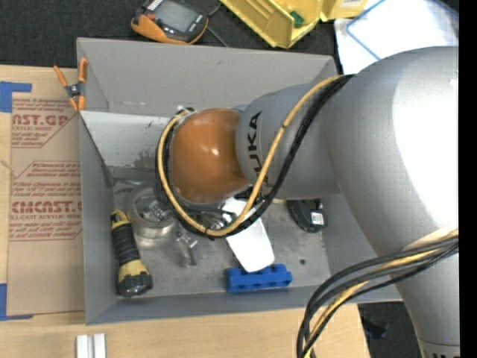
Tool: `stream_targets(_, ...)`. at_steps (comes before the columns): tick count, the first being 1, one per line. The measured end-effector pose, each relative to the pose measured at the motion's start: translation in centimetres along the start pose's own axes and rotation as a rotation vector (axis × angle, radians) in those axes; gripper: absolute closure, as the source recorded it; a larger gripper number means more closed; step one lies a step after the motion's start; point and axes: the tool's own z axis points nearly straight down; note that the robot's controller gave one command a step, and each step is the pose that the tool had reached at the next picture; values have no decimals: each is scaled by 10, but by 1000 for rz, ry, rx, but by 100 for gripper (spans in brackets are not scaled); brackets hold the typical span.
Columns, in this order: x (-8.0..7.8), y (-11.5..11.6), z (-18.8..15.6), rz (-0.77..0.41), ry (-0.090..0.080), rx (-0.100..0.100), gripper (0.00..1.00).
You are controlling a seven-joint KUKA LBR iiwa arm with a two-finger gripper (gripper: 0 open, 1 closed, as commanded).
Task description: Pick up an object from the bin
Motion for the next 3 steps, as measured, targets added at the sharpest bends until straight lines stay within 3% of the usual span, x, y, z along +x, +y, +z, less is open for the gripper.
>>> stream_targets(1,-17,-2,-1,-272,7,-6,100)
stream_targets(3,-15,-2,-14,-271,11,-8,100)
